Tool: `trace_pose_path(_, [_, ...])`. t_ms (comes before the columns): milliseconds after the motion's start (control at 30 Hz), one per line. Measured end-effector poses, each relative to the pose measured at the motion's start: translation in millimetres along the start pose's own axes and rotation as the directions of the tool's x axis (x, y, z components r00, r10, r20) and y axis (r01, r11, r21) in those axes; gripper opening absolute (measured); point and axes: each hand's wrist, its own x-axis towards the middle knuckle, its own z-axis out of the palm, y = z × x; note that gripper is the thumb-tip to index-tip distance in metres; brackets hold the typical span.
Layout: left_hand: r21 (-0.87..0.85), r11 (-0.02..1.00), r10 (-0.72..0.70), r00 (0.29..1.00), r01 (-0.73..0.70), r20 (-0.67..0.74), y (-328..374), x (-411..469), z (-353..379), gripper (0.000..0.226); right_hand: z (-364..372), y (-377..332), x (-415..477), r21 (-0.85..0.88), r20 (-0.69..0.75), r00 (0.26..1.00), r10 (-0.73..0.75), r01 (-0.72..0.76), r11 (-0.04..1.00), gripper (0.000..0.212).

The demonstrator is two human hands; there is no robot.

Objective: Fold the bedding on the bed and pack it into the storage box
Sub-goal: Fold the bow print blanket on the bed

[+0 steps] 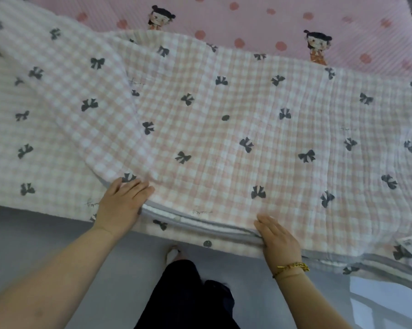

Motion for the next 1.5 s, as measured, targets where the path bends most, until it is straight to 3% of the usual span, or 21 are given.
trace_pose_path(100, [-0.051,0.997,-0.055,0.998,0.053,-0.033,-13.9,20.3,-18.8,0.044,-4.8,6.2,-1.5,0.009,0.128,0.987,0.098,-0.1,0.995,0.033])
trace_pose_path(167, [-0.047,0.997,-0.067,0.998,0.067,-0.003,-31.2,30.6,-27.3,0.041,-5.2,1.5,5.5,0.0,0.181,0.974,0.135,-0.137,0.991,0.058])
trace_pose_path(200, [-0.048,0.996,-0.075,0.997,0.075,0.015,-37.6,31.9,-29.4,0.04,-12.5,-4.0,9.9,-0.085,0.246,0.958,0.149,-0.131,0.988,0.066])
trace_pose_path(267, [-0.031,0.995,-0.097,0.994,0.099,0.045,-55.3,32.0,-31.6,0.04,-35.5,-23.5,21.5,-0.163,0.433,0.879,0.199,-0.141,0.977,0.066])
trace_pose_path(333, [-0.032,0.992,-0.124,0.991,0.125,0.048,-70.8,30.3,-28.1,0.044,-48.1,-42.4,30.4,-0.199,0.52,0.819,0.243,-0.161,0.967,0.067])
trace_pose_path(367, [-0.06,0.988,-0.142,0.989,0.144,0.035,-83.4,28.6,-24.0,0.047,-51.1,-60.0,38.0,-0.209,0.52,0.804,0.287,-0.206,0.956,0.074])
trace_pose_path(400, [-0.098,0.981,-0.167,0.986,0.169,0.027,-92.8,27.3,-21.3,0.049,-50.4,-79.5,45.6,-0.185,0.459,0.839,0.294,-0.234,0.955,0.084])
trace_pose_path(467, [-0.164,0.971,-0.174,0.985,0.173,0.006,-122.2,27.7,-15.2,0.044,-48.9,-141.2,75.0,-0.142,0.301,0.939,0.166,-0.128,0.982,0.109])
trace_pose_path(500, [-0.199,0.966,-0.171,0.985,0.165,-0.013,-137.3,30.1,-12.4,0.04,-37.4,-174.4,91.3,-0.084,0.176,0.984,0.019,-0.005,0.996,0.114])
trace_pose_path(600, [-0.263,0.942,-0.216,0.976,0.209,0.002,-207.5,41.3,-11.6,0.038,-13.7,-295.7,158.1,-0.012,0.216,0.946,-0.24,0.249,0.969,0.085])
trace_pose_path(700, [-0.212,0.936,-0.27,0.96,0.279,0.072,-273.3,43.1,-9.1,0.047,-5.0,-362.5,225.4,-0.14,0.428,0.882,-0.196,0.278,0.95,0.06])
trace_pose_path(800, [-0.227,0.913,-0.287,0.928,0.34,0.236,-323.2,47.7,-12.5,0.065,7.4,-380.2,264.1,-0.153,0.496,0.867,-0.049,0.143,0.978,0.062])
trace_pose_path(933, [-0.261,0.94,-0.122,0.932,0.219,0.341,-348.9,69.6,-7.5,0.083,-7.9,-382.9,288.3,-0.049,0.373,0.919,-0.128,0.157,0.986,0.069])
trace_pose_path(1033, [-0.304,0.934,-0.08,0.94,0.187,0.332,-352.3,83.8,-0.6,0.09,-20.8,-359.3,310.3,0.024,0.528,0.848,-0.053,0.048,0.999,0.055])
trace_pose_path(1100, [-0.31,0.935,-0.058,0.935,0.174,0.35,-354.7,95.6,1.0,0.095,-31.3,-344.0,332.6,0.131,0.466,0.885,0.003,-0.072,0.989,0.029])
trace_pose_path(1200, [-0.366,0.915,-0.025,0.929,0.169,0.369,-354.5,126.7,0.3,0.105,-50.3,-317.7,363.0,0.443,0.373,0.903,0.214,-0.376,0.814,0.018])
trace_pose_path(1300, [-0.363,0.917,-0.041,0.945,0.165,0.326,-342.7,171.7,-2.8,0.099,-56.1,-295.5,391.8,0.593,0.443,0.805,0.395,-0.594,0.544,0.036])
trace_pose_path(1400, [-0.299,0.939,-0.078,0.951,0.17,0.298,-317.2,198.9,-2.5,0.091,-47.9,-288.0,406.2,0.531,0.565,0.716,0.41,-0.696,0.484,0.041])
trace_pose_path(1500, [-0.301,0.924,-0.16,0.953,0.235,0.256,-299.3,211.6,2.4,0.074,-41.4,-280.7,414.3,0.542,0.586,0.705,0.399,-0.707,0.454,0.043])
